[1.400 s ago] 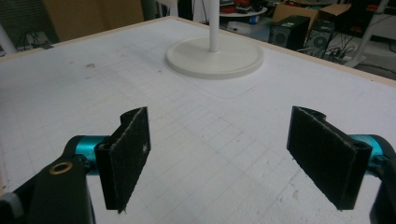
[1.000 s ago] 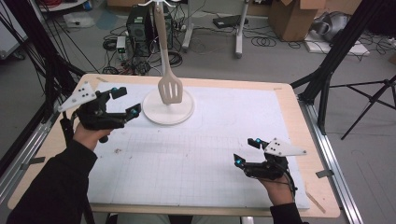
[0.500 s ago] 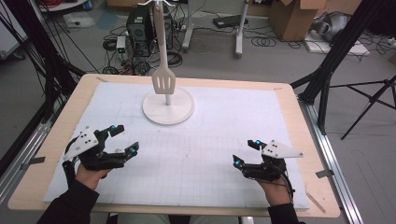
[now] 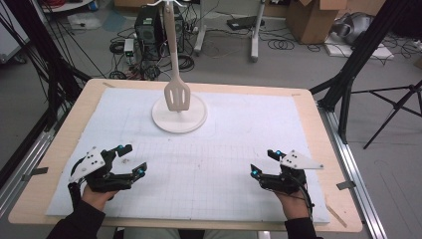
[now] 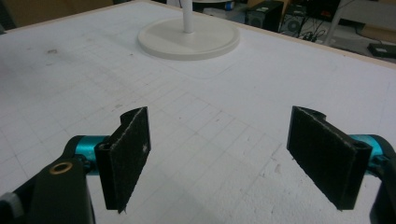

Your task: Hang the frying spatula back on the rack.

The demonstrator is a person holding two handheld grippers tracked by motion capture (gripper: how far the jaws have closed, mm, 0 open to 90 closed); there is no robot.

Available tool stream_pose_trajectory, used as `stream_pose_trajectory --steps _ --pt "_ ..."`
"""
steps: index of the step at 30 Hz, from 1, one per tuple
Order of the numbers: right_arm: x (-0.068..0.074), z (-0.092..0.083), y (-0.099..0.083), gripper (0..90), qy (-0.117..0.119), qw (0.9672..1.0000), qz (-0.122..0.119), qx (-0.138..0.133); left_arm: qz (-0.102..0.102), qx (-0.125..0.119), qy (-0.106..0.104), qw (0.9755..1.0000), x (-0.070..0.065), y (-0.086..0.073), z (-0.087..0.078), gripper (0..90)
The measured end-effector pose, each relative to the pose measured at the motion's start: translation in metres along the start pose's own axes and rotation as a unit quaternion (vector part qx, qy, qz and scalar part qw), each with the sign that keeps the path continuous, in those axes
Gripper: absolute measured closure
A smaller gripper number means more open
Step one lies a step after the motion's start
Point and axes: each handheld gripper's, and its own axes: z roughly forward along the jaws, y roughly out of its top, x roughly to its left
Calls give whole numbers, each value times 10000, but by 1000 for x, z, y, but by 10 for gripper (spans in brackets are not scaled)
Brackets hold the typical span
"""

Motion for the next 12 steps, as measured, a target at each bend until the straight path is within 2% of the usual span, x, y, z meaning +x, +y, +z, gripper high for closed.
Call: stream_pose_trajectory --steps 4,12 --pt "-1 1 -2 203 -14 10000 4 41 27 27 -19 10000 0 0 1 174" --pt "-3 4 -4 203 19 9999 42 120 -62 94 -12 9999 2 -4 2 174"
